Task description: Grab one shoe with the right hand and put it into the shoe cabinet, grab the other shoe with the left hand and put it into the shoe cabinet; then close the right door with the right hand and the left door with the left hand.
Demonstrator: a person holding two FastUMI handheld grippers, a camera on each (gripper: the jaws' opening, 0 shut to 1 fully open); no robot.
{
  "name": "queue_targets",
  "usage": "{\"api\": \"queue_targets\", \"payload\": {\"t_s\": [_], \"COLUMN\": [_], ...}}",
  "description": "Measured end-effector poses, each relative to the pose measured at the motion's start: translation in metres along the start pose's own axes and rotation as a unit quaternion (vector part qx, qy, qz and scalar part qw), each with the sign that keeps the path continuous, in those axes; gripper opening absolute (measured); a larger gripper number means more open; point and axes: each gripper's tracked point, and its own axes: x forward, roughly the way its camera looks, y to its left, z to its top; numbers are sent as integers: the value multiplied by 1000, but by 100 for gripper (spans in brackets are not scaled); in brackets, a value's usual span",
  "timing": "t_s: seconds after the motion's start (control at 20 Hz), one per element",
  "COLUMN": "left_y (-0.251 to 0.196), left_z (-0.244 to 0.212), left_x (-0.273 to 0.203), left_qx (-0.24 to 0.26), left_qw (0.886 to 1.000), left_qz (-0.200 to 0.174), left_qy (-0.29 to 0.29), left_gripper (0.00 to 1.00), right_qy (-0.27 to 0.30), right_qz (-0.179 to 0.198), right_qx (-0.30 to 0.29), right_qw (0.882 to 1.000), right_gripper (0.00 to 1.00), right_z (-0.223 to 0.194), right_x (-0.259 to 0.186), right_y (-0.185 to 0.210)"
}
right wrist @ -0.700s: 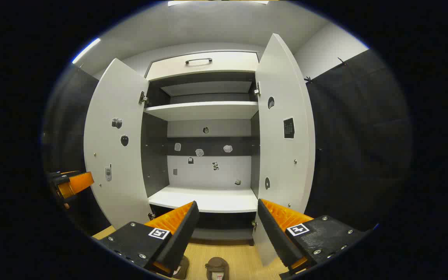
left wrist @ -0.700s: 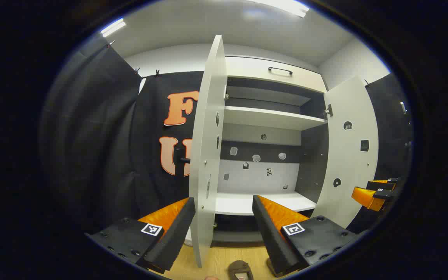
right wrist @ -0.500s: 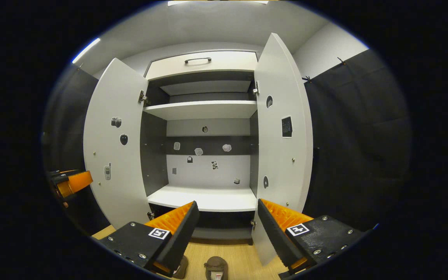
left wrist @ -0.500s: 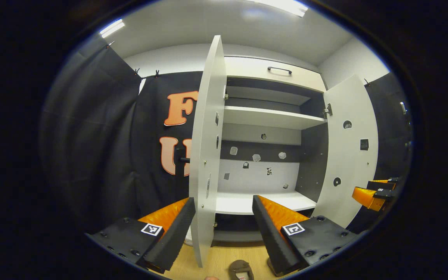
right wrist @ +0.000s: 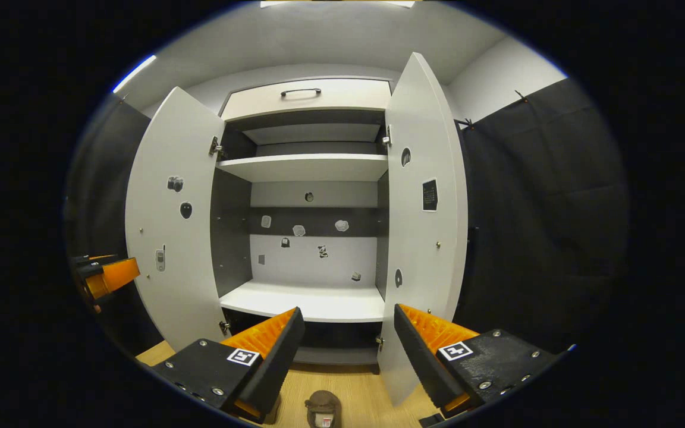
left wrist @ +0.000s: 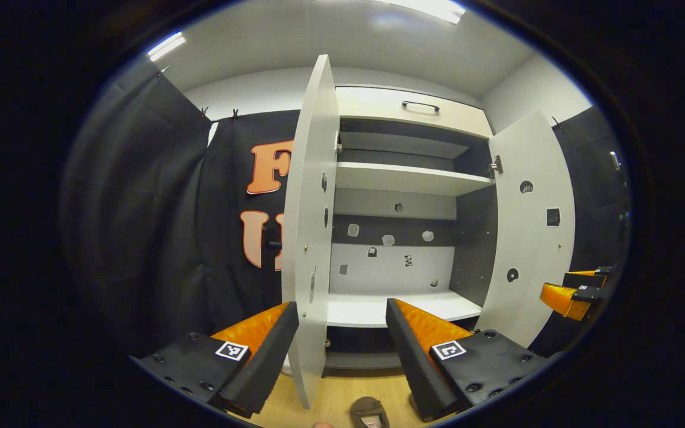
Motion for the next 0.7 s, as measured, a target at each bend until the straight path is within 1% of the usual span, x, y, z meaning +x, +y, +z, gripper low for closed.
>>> {"api": "queue_targets", "payload": {"t_s": [0.05, 0.1, 0.25, 0.35, 0.45, 0.5, 0.6, 0.7], "left_y": [0, 0, 1, 2, 4, 3, 4, 6], "left_z": [0, 0, 0, -1, -6, -6, -8, -10], "left_x": [-1, -1, -1, -2, -2, -1, -1, -2], "left_qx": [-1, -1, 4, 6, 5, 4, 3, 4], "left_qw": [1000, 1000, 1000, 1000, 1000, 1000, 1000, 1000], "left_qz": [-1, -1, -2, -2, -2, -2, -3, -3], "left_qy": [0, 0, -2, -2, 3, 5, 7, 10], "left_gripper": [96, 99, 99, 99, 99, 96, 99, 93], "right_qy": [3, 6, 25, 43, 68, 83, 116, 155], "right_qz": [-1, -1, -2, 3, 16, 22, 31, 34], "right_qx": [-1, -1, 5, 10, 6, 3, 2, 14], "right_qw": [1000, 1000, 1000, 999, 998, 996, 993, 987], "right_gripper": [94, 94, 94, 94, 94, 94, 94, 94], "right_z": [-3, -7, -27, -49, -78, -94, -127, -165], "right_x": [0, 1, 2, 1, 1, 2, 4, 5], "right_y": [0, 0, 5, 12, 23, 28, 35, 40]}}
